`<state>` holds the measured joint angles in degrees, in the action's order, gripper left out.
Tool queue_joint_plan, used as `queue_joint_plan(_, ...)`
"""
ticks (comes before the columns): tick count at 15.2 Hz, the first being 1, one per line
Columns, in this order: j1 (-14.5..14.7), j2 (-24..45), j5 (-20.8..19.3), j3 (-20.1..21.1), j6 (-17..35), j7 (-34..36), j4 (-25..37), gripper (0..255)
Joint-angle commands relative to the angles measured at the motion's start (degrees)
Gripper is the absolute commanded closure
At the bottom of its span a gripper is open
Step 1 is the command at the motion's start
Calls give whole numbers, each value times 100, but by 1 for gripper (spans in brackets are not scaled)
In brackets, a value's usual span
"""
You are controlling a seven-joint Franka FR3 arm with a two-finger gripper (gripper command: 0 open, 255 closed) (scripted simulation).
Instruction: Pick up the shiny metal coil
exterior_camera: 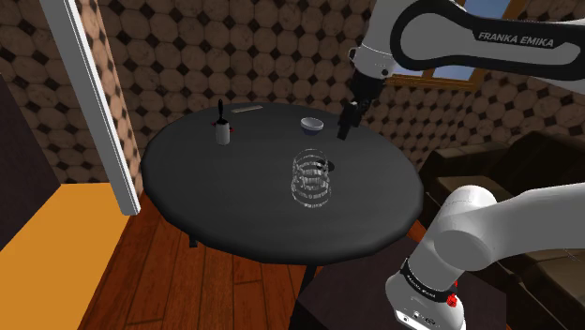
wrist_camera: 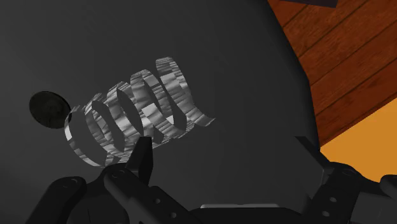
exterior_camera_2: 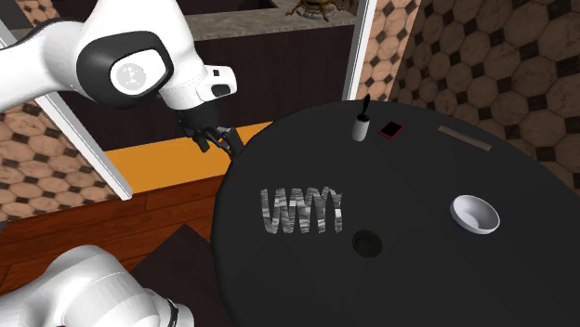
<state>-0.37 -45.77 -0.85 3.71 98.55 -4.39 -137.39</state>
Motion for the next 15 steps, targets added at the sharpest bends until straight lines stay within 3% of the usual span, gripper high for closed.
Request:
queue_joint_plan(1, 0, 0, 0, 0, 0, 0, 0, 0)
queue_joint_plan(8, 12, 150, -354, -1151, 1292, -1648, -739, 0)
queue_joint_plan(15, 234, 1050, -389, -2429, 2594, -3437, -823, 0)
